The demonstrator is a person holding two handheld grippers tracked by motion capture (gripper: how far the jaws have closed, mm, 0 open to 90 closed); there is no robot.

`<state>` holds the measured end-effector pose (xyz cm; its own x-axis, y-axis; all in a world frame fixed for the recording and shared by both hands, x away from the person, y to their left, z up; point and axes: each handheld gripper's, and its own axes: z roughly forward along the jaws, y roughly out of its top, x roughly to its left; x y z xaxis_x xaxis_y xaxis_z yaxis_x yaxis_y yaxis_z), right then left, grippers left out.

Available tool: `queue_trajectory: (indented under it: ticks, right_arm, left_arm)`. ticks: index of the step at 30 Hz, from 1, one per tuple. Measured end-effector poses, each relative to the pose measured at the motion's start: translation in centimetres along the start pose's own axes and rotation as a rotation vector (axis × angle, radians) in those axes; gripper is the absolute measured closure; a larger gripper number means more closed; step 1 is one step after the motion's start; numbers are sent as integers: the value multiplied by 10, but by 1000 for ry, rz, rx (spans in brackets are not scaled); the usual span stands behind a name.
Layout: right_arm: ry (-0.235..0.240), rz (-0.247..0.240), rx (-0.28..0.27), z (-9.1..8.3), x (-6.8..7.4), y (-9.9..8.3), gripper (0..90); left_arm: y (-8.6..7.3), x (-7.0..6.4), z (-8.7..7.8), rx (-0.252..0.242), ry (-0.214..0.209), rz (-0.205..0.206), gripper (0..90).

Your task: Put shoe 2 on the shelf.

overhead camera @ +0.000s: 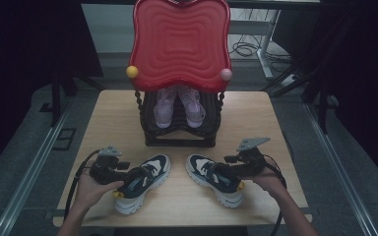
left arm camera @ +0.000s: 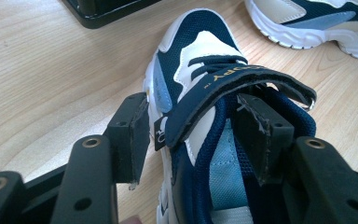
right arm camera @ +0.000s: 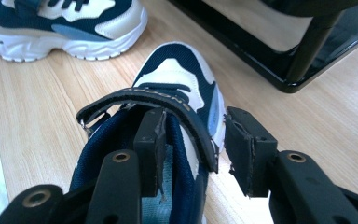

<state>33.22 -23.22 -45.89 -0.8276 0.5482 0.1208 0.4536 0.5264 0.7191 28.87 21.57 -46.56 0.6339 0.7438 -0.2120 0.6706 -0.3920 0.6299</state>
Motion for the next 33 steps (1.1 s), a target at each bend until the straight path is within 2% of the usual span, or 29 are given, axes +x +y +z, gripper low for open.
queue_trajectory:
  ticks: [2, 5, 8, 12, 18, 22, 24, 27, 33]
  right_arm:
    - [11, -7, 34, 6, 1, 0, 601]
    - [8, -4, 42, 7, 1, 0, 607]
    - [-5, -4, 70, 9, 1, 0, 626]
    - [-9, -4, 87, 10, 0, 2, 636]
    - [-1, -1, 112, 12, -2, 5, 654]
    - [3, 4, 125, 12, -2, 6, 662]
    - [10, 12, 135, 13, -3, 7, 664]
    - [9, 12, 153, 14, -3, 9, 684]
    - [-10, -5, 159, 14, -1, 10, 734]
  left_arm:
    - [1, 0, 0, 16, -5, 5, 467]
    - [2, 0, 1, 24, -10, 8, 484]
    - [4, 0, 2, 58, -13, 21, 486]
    - [6, 2, 4, 89, -29, 13, 486]
    - [10, 5, 5, 110, -10, 16, 505]
    - [11, 6, 7, 121, -27, 12, 548]
    - [11, 5, 7, 126, -33, 14, 606]
    - [13, 3, 7, 141, -20, 28, 635]
    - [11, 1, 6, 132, -2, 31, 690]
